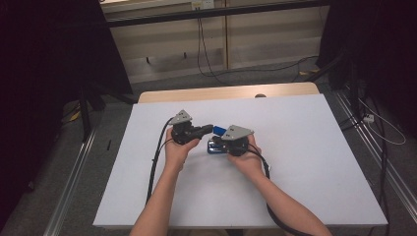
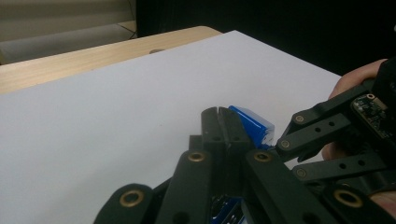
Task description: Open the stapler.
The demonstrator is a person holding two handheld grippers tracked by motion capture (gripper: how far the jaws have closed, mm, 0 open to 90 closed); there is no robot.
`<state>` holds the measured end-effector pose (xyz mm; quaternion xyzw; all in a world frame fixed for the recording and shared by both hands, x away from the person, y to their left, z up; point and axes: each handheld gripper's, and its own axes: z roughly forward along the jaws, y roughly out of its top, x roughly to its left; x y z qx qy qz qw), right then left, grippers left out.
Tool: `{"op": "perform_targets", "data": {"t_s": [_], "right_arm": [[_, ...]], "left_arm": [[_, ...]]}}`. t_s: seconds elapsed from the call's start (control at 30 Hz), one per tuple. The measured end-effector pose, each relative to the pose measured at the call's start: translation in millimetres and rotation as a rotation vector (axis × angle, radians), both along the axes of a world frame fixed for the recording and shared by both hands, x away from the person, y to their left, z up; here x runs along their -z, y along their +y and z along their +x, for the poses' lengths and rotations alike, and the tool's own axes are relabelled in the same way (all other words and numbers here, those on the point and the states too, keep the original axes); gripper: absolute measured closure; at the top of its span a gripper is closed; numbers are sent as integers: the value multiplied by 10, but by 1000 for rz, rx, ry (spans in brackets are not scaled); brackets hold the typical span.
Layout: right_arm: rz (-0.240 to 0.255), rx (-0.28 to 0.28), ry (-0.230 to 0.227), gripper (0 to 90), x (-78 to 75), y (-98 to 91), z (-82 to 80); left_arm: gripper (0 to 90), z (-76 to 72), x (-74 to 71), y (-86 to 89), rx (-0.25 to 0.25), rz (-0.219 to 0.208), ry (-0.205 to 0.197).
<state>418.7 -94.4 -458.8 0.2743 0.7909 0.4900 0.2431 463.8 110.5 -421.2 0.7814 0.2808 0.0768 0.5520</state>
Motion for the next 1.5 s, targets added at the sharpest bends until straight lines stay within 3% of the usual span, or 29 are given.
{"op": "perform_targets", "data": {"t_s": [0.07,0.23,0.27,0.33,0.57,0.63,0.8,1.3,1.5], "right_arm": [[13,3,6,900,9,3,2],[-14,21,-32,900,32,26,-19],[-37,25,-43,900,35,34,-25],[-10,30,-36,900,41,33,-33],[-27,42,-58,900,44,44,-46],[-31,46,-67,900,46,42,-49],[-30,50,-69,900,43,39,-50],[-39,61,-82,900,31,25,-66],[-38,85,-98,900,33,39,-80]], "left_arm": [[900,6,11,8,1,5,4],[900,10,33,15,-1,11,11],[900,12,32,21,-3,9,13],[900,12,32,25,-1,14,13],[900,19,62,58,-15,14,32],[900,24,80,95,-30,29,43],[900,15,148,82,-5,77,58],[900,1,244,-1,18,109,87],[900,-2,291,-25,16,159,86]]}}
